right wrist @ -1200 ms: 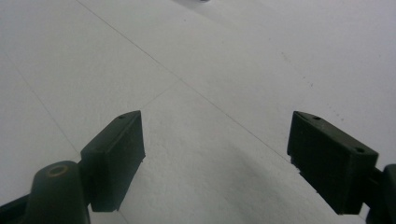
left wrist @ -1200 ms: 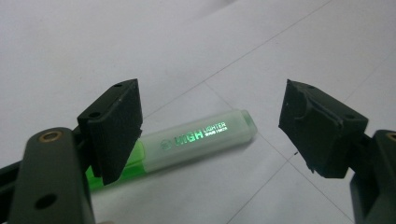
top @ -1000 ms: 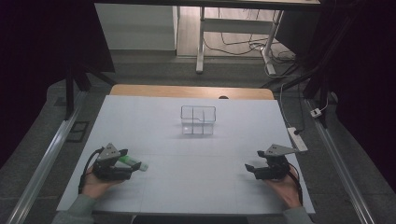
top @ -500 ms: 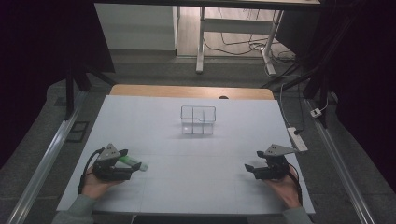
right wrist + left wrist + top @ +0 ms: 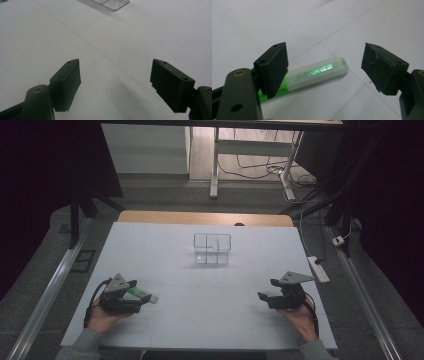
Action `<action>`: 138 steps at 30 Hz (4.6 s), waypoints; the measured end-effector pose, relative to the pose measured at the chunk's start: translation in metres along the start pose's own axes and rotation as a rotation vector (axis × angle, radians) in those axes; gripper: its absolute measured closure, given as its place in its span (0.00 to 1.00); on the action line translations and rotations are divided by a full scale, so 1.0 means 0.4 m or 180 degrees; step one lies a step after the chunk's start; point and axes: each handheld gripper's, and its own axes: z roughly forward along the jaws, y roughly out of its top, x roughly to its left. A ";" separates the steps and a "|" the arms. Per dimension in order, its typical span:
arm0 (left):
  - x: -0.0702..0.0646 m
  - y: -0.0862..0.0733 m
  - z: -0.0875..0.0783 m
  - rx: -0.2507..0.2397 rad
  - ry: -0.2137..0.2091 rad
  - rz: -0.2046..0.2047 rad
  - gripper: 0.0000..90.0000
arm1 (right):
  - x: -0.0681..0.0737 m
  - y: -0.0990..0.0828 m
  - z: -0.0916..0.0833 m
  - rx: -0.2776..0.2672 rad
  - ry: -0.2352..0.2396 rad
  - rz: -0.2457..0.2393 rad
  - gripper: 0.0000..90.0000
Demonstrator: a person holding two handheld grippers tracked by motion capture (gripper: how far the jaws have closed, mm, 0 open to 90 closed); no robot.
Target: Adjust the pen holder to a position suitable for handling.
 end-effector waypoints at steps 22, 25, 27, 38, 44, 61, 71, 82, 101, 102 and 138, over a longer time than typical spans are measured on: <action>-0.001 -0.002 0.007 0.0056 0.0003 0.0027 0.24 | -0.001 0.072 0.052 -0.0001 0.0002 0.0106 0.31; -0.001 -0.002 0.007 0.0057 0.0002 0.0023 0.24 | 0.000 0.081 0.065 0.0009 0.0020 0.0104 0.33; 0.001 -0.003 0.007 0.0055 -0.0001 0.0023 0.24 | 0.001 0.090 0.075 -0.0004 0.0019 0.0099 0.33; 0.000 -0.002 0.009 0.0067 -0.0005 0.0029 0.24 | -0.003 0.122 0.109 -0.0056 -0.0024 0.0096 0.36; 0.000 -0.002 0.010 0.0070 -0.0008 0.0036 0.24 | -0.011 0.139 0.139 -0.0014 -0.0008 0.0113 0.39; -0.001 -0.001 0.013 0.0079 -0.0009 0.0048 0.24 | -0.030 0.196 0.202 0.0054 -0.0007 0.0102 0.50; -0.002 -0.001 0.015 0.0090 -0.0003 0.0056 0.24 | -0.047 0.223 0.251 0.0122 0.0021 0.0035 0.71; -0.003 -0.001 0.016 0.0096 0.0011 0.0062 0.24 | -0.060 0.239 0.288 0.0155 -0.0094 0.0115 1.00; -0.002 -0.002 0.020 0.0122 0.0015 0.0088 0.24 | -0.067 0.257 0.351 0.0169 -0.0014 0.0224 1.00; -0.002 -0.002 0.020 0.0121 0.0016 0.0088 0.24 | -0.066 0.259 0.351 0.0174 -0.0018 0.0226 1.00; 0.001 -0.004 0.018 0.0111 -0.0008 0.0086 0.24 | -0.003 0.312 0.465 0.0220 0.0089 0.0196 1.00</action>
